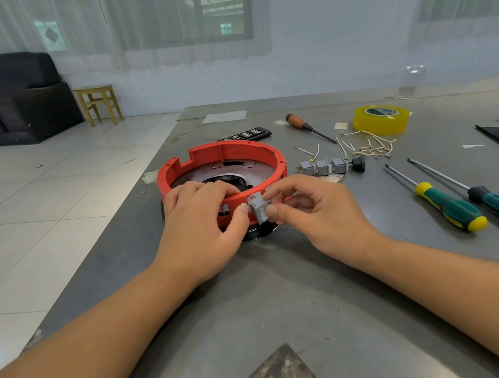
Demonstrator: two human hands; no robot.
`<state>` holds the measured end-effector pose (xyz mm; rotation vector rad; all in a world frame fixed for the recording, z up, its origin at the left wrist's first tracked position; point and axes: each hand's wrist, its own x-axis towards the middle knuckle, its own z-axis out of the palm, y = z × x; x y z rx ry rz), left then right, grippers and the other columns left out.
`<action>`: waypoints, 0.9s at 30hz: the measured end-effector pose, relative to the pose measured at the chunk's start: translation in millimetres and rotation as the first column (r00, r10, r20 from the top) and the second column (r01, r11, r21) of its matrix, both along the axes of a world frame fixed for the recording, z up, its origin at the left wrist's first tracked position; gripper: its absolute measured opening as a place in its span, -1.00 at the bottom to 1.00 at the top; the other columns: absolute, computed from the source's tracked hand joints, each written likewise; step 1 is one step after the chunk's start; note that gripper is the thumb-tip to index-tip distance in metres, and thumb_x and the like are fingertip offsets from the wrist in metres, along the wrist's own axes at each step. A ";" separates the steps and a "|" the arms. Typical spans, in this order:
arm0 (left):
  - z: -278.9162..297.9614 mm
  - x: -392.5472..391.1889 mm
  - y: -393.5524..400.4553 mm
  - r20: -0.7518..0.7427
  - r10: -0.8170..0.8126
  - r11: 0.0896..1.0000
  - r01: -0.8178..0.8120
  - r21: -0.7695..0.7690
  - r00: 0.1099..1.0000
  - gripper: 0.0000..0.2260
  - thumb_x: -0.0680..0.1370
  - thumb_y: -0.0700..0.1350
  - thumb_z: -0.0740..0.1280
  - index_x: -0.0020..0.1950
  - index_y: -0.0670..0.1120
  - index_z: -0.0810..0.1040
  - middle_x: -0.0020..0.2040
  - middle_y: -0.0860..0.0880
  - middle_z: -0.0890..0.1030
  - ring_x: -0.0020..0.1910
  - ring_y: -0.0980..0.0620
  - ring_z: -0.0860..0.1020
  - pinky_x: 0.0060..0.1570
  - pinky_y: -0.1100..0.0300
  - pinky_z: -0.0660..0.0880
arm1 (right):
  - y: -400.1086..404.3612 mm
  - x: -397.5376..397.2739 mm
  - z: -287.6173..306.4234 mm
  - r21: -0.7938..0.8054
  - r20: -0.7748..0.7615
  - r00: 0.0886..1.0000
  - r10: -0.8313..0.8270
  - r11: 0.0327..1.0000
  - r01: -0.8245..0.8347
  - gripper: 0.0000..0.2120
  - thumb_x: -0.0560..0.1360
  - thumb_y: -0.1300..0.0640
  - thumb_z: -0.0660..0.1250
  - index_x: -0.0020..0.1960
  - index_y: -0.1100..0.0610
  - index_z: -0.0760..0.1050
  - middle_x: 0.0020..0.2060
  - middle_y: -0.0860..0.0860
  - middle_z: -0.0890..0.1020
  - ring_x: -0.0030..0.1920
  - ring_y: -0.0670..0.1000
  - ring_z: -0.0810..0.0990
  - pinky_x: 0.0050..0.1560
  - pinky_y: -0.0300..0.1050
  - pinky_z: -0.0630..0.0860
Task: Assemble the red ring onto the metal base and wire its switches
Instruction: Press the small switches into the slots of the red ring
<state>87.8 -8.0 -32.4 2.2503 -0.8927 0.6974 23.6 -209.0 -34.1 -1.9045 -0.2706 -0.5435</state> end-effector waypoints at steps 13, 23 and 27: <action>0.6 0.2 -0.5 0.007 0.012 1.000 -0.012 0.019 1.000 -0.63 0.54 0.23 0.12 0.07 0.06 0.61 -0.07 0.17 0.56 0.05 0.11 0.43 0.26 0.13 0.19 | 8.7 -1.8 2.1 -0.069 0.031 0.996 -0.088 0.994 0.090 -0.84 0.53 0.20 0.48 0.06 0.00 0.65 -0.09 0.00 0.68 -0.13 0.05 0.70 -0.11 0.11 0.65; -2.6 3.7 -0.7 0.012 0.026 0.999 -0.026 0.025 1.000 -0.60 0.53 0.35 0.15 0.08 0.12 0.59 -0.07 0.19 0.56 0.06 0.14 0.40 0.21 0.19 0.14 | 8.4 -3.6 3.9 -0.160 0.066 0.985 -0.158 0.973 0.167 -0.87 0.53 0.15 0.49 0.05 -0.03 0.65 -0.14 -0.13 0.67 -0.11 -0.05 0.64 -0.13 -0.10 0.58; -3.7 3.5 -1.6 0.029 0.028 1.000 -0.029 0.004 0.999 -0.61 0.52 0.35 0.19 0.05 0.10 0.59 -0.10 0.21 0.54 0.04 0.14 0.39 0.21 0.17 0.17 | 7.8 -3.6 3.4 -0.146 0.065 0.987 -0.149 0.977 0.157 -0.87 0.53 0.18 0.49 0.04 0.00 0.65 -0.14 -0.11 0.68 -0.12 -0.03 0.65 -0.11 -0.07 0.59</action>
